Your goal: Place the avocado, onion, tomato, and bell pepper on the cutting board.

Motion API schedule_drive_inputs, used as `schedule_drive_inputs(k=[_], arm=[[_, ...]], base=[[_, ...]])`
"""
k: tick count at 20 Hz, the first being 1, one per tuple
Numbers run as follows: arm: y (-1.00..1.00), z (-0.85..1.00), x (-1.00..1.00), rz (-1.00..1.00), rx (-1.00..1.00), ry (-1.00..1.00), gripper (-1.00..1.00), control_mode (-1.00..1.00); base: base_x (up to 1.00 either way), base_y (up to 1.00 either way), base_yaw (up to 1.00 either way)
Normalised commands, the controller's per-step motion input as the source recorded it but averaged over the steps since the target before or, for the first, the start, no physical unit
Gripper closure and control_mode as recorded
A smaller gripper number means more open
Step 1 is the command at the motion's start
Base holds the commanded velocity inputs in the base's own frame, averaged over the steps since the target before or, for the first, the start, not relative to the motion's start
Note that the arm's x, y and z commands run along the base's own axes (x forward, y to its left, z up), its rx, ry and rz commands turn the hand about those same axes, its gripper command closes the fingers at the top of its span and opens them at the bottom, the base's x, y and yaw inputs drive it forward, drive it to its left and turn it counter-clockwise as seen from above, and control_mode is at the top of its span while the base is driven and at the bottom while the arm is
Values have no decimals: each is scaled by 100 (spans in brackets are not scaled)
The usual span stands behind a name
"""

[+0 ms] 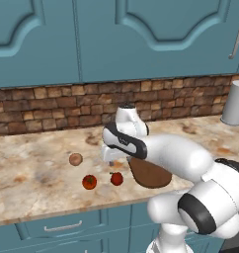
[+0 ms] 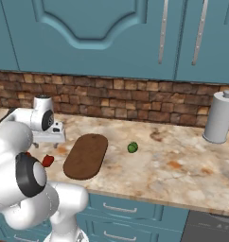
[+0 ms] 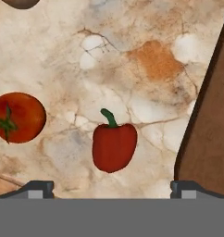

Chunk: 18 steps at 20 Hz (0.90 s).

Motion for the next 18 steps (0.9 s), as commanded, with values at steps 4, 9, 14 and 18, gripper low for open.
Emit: schedule_drive_inputs(k=[4, 9, 14, 18], arm=[[0, -39, 0, 0, 0, 2, -100, -100], [1, -37, 0, 0, 0, 3, -100, -100], [8, -37, 0, 0, 0, 3, -100, -100], [13, -37, 0, 0, -1, 3, -100, -100]], base=[[0, 0, 0], [0, 0, 0], [0, 0, 0], [0, 0, 0]])
